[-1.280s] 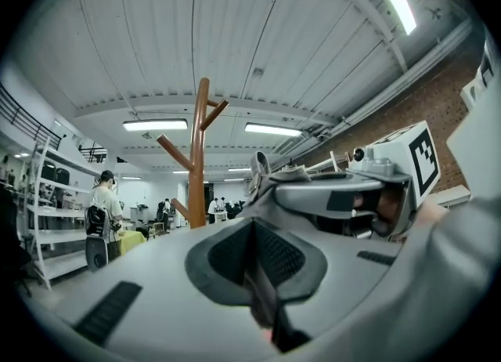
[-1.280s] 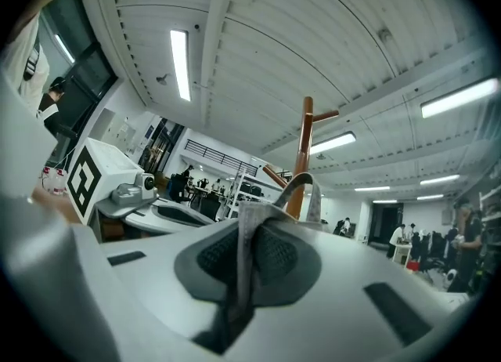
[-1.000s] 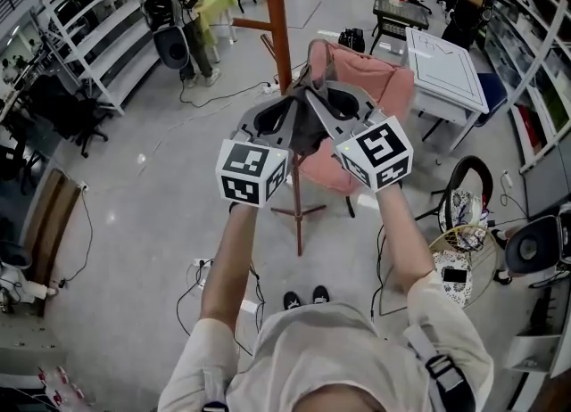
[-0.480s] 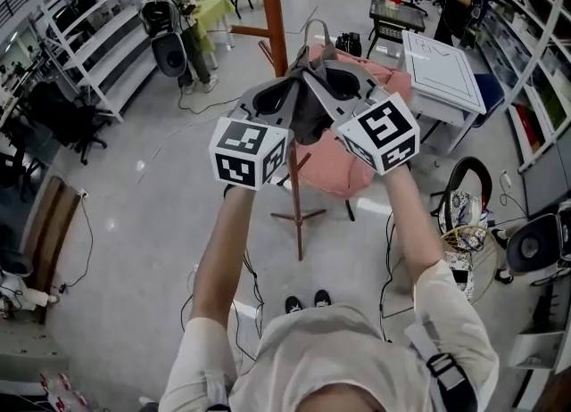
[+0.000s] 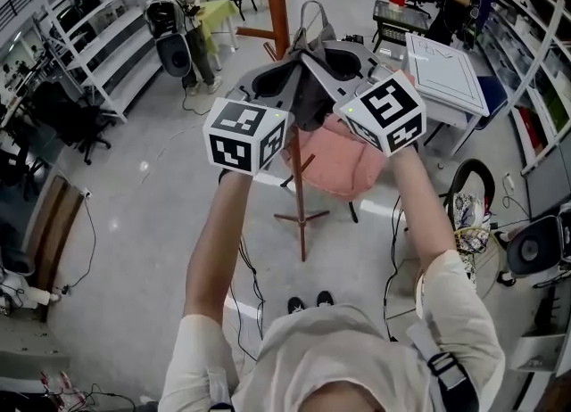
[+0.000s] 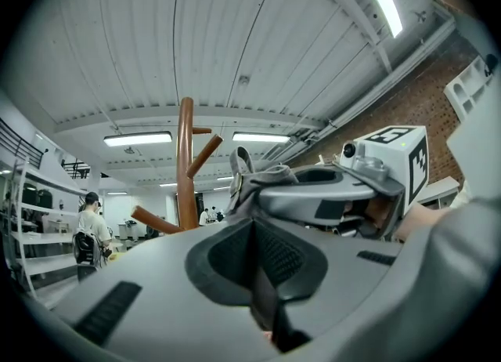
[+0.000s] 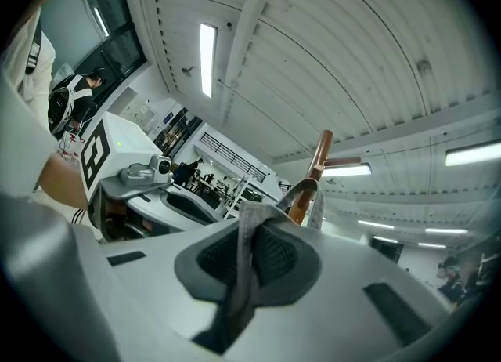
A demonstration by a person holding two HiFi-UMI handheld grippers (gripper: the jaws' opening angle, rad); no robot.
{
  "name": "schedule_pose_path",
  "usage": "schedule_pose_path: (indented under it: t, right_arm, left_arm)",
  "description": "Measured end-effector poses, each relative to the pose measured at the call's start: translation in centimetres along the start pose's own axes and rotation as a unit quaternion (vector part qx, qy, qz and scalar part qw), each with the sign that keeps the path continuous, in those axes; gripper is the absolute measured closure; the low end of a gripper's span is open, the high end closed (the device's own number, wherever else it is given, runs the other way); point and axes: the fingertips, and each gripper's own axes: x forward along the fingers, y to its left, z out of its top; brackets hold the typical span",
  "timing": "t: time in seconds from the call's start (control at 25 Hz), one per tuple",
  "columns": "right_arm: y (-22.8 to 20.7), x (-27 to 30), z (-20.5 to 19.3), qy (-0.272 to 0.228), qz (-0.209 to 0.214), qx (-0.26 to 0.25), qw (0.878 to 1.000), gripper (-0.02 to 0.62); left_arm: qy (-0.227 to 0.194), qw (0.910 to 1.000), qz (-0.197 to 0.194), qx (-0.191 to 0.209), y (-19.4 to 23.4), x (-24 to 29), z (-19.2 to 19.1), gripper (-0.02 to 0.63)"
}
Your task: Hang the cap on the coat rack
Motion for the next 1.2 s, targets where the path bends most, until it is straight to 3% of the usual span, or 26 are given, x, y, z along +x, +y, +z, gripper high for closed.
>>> schedule_pose_path:
  t: [0.56,1.2]
  right_arm:
    - [-2.2,1.9,4.7,-0.016,-0.007,-0.056,0.998,0.584]
    - [-5.2,4.0,3.9,-0.016,0.004,-0.054,0.998,0.584]
  left_arm:
    - [-0.039,0.9992,0.005,0.001,2.1,0.3,5.3,0.6]
    - [-0.05,0.9986,0.015,-0.002,4.1,3.2,5.6,0.6]
